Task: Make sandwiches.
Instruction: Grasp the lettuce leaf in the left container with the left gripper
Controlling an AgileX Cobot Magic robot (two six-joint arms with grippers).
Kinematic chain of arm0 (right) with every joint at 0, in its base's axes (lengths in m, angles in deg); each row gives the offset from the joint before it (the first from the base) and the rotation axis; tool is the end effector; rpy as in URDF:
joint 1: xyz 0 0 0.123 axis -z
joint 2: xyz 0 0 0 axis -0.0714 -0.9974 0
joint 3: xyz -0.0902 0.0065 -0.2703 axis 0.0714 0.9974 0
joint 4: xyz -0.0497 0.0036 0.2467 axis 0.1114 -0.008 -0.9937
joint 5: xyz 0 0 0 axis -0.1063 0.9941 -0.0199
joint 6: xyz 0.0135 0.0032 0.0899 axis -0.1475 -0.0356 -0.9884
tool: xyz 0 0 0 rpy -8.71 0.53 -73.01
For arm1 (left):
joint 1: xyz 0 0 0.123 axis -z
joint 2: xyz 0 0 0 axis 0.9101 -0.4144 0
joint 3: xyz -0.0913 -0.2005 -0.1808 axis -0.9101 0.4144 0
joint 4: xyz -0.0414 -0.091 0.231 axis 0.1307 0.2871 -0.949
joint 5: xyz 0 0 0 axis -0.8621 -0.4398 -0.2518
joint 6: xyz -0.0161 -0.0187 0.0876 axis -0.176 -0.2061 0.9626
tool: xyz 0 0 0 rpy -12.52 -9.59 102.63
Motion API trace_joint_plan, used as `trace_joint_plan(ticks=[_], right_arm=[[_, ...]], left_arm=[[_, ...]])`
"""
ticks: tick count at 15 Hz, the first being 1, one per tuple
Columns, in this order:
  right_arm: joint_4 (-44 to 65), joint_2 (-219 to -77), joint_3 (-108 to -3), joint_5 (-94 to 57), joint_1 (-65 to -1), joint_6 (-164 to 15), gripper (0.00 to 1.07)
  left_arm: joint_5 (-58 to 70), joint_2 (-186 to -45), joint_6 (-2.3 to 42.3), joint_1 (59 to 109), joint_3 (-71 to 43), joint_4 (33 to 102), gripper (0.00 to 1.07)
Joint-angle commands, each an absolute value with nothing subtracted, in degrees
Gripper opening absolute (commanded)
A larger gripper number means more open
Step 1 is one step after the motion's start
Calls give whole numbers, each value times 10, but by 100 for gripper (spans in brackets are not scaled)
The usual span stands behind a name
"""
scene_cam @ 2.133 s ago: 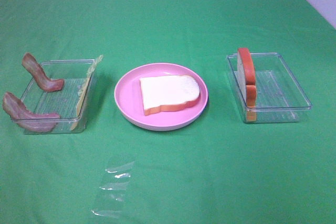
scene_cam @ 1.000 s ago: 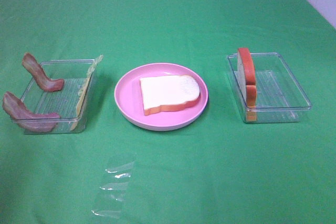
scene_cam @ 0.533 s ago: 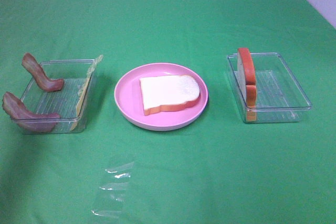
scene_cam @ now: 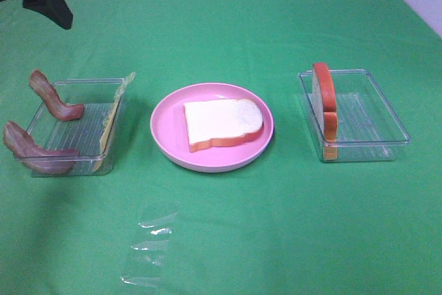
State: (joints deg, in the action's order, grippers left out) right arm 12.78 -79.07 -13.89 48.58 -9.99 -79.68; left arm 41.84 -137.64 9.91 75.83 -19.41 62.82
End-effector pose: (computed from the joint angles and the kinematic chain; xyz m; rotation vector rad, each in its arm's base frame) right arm -0.0024 -0.0038 0.2607 -0.0946 2.1319 0.0141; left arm 0.3338 -0.0723 0.3084 -0.0125 2.5789 -0.3157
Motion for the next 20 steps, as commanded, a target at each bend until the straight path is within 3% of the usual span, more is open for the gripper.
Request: trace_joint_plan(ticks=[1, 5, 8, 14, 20], right_arm=[[127, -773, -141, 483, -99, -796, 84], [127, -773, -141, 483, -99, -796, 84], [127, -773, -141, 483, -99, -796, 84], [127, -773, -141, 483, -99, -796, 84], [127, -773, -141, 483, -99, -796, 84]], left_arm=[[460, -1432, 45, 786, -246, 597, 98], [516, -1529, -11, 844, -339, 530, 98], [506, -1620, -42, 856, -401, 518, 98], [501, -1748, -47, 856, -507, 550, 91], [499, -1761, -42, 856, -508, 541, 87]])
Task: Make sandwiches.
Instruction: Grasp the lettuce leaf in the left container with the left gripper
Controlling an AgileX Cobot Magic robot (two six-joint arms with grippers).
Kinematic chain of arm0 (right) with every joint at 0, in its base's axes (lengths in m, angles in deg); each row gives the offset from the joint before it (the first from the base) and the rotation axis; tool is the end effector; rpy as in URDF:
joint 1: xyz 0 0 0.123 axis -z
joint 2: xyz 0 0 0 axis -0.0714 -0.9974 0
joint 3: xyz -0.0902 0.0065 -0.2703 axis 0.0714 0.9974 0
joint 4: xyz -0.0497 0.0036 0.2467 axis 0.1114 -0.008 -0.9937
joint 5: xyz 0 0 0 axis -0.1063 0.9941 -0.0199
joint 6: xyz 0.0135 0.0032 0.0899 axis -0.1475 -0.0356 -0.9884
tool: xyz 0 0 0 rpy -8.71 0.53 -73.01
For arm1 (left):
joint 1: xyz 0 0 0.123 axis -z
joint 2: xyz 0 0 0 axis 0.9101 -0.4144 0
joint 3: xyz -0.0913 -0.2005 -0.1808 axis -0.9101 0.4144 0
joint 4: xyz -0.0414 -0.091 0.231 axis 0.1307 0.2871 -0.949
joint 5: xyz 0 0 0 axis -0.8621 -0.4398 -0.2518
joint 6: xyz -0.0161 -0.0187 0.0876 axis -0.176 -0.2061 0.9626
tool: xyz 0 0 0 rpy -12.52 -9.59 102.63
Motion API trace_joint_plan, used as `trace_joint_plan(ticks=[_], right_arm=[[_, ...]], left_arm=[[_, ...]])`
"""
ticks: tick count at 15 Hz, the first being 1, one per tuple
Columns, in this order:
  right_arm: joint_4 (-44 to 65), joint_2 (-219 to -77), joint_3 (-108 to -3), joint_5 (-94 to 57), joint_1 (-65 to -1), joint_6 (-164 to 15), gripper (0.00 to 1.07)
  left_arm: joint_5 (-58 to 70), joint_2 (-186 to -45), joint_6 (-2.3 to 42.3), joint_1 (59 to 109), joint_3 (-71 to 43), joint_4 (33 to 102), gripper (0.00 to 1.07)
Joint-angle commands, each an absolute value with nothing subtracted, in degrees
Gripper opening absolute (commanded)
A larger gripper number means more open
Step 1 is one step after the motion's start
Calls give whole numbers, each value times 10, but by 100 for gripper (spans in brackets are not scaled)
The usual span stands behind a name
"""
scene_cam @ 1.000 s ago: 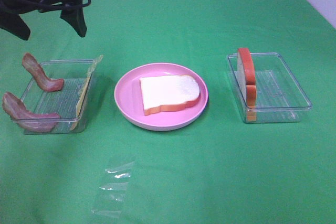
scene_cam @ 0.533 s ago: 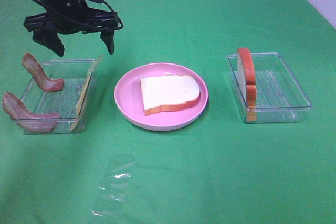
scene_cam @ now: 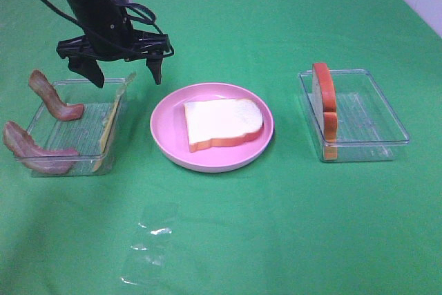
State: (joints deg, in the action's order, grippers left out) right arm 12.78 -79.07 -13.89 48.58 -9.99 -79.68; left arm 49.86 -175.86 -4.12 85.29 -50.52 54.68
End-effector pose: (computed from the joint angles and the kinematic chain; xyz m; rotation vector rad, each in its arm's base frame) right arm -0.0024 -0.0038 0.2607 -0.0946 2.1319 0.0141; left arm 0.4516 -0.1647 0.1805 -0.0329 2.8526 -0.1899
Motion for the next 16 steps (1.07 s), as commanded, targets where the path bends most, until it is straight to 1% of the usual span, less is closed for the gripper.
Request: trace_joint_plan(ticks=[1, 2, 4, 5, 6, 7, 9, 10, 12, 16], right_arm=[[127, -773, -141, 483, -99, -796, 84], [127, -773, -141, 483, -99, -796, 84], [127, -773, -141, 483, -99, -796, 84], [127, -773, -141, 483, -99, -796, 84], [127, -773, -141, 483, -99, -796, 84], [127, -773, -141, 483, -99, -796, 84], [127, -773, -141, 483, -99, -796, 84], [127, -773, -141, 483, -99, -796, 84], [127, -773, -141, 483, -99, -796, 84], [127, -773, -141, 483, -99, -796, 84]], left_arm=[[501, -1761, -44, 856, -508, 530, 82], [504, -1761, -47, 856, -508, 523, 79], [504, -1762, -47, 856, -508, 516, 75], [503, -1765, -55, 856, -508, 517, 66], [508, -1772, -70, 856, -508, 518, 54], [513, -1779, -77, 856, -507, 518, 39], [514, -1784, -76, 856, -507, 519, 6], [513, -1784, -73, 856, -507, 519, 0], [512, -1784, -61, 856, -512, 518, 0], [517, -1770, -60, 856, -514, 506, 0]])
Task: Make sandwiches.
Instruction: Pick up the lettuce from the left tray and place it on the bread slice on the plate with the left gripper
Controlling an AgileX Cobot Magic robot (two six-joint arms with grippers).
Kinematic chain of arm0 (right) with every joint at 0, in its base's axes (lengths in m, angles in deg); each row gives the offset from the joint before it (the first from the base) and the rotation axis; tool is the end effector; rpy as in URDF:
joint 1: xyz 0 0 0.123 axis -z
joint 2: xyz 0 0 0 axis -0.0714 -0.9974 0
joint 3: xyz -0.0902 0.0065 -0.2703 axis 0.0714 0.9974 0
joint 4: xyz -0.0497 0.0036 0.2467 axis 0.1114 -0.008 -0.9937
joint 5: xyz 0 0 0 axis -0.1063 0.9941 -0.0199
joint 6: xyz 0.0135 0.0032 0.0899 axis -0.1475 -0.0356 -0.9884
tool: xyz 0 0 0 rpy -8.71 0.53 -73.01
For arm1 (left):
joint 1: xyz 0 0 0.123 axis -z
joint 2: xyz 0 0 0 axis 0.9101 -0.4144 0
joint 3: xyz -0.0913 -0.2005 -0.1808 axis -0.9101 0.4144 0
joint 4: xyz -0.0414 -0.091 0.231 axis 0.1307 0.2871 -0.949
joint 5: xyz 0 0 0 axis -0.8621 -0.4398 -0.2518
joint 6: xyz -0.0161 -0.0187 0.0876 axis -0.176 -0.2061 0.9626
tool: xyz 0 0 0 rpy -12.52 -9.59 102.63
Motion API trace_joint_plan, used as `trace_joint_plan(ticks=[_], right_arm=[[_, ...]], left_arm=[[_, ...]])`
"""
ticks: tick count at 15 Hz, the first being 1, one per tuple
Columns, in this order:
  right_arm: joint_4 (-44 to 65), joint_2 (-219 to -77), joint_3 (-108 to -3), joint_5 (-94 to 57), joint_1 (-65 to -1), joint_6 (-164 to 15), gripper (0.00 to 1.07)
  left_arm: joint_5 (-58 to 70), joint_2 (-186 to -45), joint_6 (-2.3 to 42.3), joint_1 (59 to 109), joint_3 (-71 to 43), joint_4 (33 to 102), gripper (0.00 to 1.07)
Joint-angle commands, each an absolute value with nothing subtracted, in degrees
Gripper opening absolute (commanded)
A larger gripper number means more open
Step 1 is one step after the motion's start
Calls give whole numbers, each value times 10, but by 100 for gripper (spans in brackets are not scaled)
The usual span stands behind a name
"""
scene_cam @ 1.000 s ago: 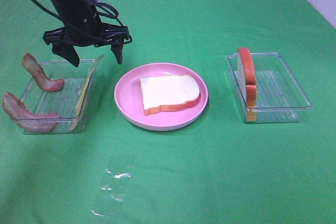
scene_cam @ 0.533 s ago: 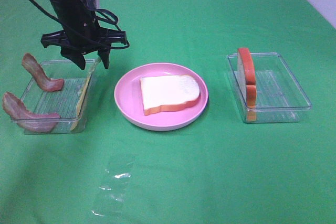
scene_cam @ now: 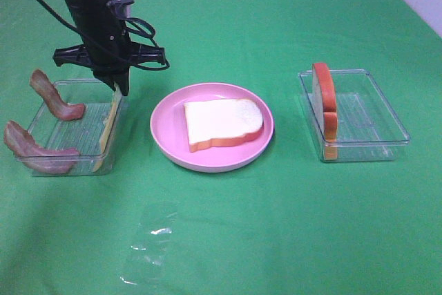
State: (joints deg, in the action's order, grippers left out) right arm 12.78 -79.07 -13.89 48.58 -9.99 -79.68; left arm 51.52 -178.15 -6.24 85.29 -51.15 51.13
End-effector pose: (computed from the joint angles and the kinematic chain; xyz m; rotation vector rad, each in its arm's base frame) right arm -0.0024 -0.0038 0.2607 -0.0946 2.1319 0.0141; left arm 0.4541 -0.1606 0.1635 -0.0474 2.8934 -0.0934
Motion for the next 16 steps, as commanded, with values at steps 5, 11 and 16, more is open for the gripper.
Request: trace_joint_plan(ticks=[5, 11, 16], right_arm=[[127, -773, -141, 483, -99, -796, 84], [127, -773, -141, 483, -99, -796, 84], [127, -773, -141, 483, -99, -796, 84]], left_arm=[[542, -1731, -57, 856, -514, 496, 0], [552, -1661, -27, 856, -515, 524, 0], [490, -1674, 154, 856, -515, 806, 0]])
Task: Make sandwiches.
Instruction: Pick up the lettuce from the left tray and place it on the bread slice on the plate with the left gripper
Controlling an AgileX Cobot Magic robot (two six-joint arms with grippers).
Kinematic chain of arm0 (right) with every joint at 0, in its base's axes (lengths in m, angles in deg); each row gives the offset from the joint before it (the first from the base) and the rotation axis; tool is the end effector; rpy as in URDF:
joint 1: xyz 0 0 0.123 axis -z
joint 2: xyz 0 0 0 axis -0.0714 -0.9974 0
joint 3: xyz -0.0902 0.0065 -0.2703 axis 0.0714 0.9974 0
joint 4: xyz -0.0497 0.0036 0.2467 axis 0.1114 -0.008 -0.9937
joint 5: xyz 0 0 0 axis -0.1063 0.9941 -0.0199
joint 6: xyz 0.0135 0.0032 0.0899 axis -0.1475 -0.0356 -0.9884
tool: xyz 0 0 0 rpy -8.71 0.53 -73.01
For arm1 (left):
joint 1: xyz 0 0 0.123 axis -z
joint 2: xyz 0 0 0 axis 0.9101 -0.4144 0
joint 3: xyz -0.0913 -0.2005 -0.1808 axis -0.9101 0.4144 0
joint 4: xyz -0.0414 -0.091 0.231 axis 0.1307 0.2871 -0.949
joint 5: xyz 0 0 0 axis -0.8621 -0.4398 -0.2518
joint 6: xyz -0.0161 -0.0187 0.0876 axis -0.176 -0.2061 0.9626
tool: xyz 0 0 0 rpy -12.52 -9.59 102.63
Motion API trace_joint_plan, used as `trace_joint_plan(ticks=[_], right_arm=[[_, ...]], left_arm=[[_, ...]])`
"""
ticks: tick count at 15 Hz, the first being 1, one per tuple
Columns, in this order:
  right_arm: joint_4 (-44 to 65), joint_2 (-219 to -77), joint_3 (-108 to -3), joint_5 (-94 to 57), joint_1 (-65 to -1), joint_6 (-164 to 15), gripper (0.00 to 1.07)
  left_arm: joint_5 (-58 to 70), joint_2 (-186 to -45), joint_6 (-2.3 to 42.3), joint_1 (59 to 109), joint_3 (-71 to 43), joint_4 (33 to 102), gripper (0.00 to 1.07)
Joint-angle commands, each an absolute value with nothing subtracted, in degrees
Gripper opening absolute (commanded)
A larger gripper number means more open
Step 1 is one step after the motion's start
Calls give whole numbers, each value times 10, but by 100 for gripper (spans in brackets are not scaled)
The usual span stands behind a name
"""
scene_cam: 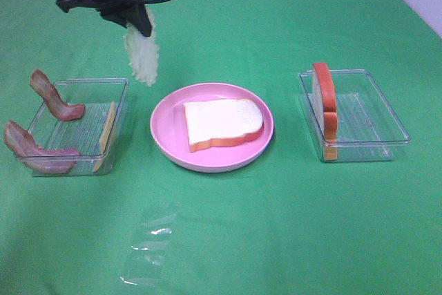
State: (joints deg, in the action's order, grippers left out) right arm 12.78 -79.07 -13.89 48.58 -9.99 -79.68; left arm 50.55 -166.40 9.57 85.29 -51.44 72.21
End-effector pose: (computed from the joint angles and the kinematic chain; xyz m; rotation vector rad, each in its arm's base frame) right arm -0.0024 -0.0038 0.2607 -0.0946 2.1319 0.0141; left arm 0.4298 -0.1809 0.2671 0.1454 2.6891 -0.5787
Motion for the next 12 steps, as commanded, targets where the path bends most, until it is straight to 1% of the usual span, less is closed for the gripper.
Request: trace_joint_plan(ticks=[1, 2, 3, 5, 7, 10, 11, 12], right_arm=[[127, -773, -141, 483, -99, -796, 84], [127, -773, -141, 483, -99, -796, 84], [127, -773, -141, 483, -99, -796, 84], [127, -773, -141, 483, -99, -796, 84], [127, -773, -141, 483, -99, -796, 84], [127, -773, -141, 483, -99, -796, 84], [127, -773, -141, 483, -99, -796, 84], [127, -773, -141, 483, -99, -796, 84]], left_arm=[[488, -1689, 189, 856, -515, 870, 0], [487, -1704, 218, 856, -515, 920, 0], [487, -1713, 231, 856, -515, 946, 0], [489, -1751, 277, 856, -515, 1024, 0], [501, -1788, 323, 856, -515, 1087, 0], [501, -1834, 394, 856, -515, 1155, 0], [500, -1854, 429, 856, -515, 1195, 0], [495, -1866, 431, 856, -515, 1206, 0]])
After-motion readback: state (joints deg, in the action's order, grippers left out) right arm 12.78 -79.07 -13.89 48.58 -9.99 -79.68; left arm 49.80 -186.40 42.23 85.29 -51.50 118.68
